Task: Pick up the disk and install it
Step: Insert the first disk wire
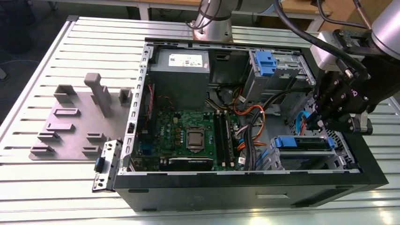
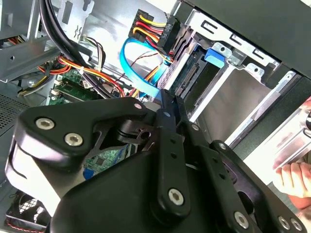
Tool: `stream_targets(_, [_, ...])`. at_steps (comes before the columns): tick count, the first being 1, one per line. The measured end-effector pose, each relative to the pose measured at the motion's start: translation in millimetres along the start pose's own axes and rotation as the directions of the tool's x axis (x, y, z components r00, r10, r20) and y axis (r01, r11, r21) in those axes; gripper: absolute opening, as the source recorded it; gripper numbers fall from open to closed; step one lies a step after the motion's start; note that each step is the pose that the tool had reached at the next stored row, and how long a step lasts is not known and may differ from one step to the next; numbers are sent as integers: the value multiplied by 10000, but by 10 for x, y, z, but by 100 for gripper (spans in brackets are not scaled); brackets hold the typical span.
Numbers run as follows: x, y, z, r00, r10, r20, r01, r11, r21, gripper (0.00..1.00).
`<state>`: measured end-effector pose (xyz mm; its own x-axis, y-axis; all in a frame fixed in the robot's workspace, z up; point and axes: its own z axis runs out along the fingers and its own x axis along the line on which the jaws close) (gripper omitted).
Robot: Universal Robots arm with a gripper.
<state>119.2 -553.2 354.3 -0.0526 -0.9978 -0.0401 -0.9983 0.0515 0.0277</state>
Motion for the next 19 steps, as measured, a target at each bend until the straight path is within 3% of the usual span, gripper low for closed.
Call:
stream_targets(7, [76, -5, 25, 10000, -25, 2, 25, 10000, 0, 16])
stream_targets(11, [84, -7, 81, 9999, -150, 1, 150, 9999, -5, 16])
stream_targets(19, [119, -10, 129, 9997, -260, 0, 260, 9997, -10, 16])
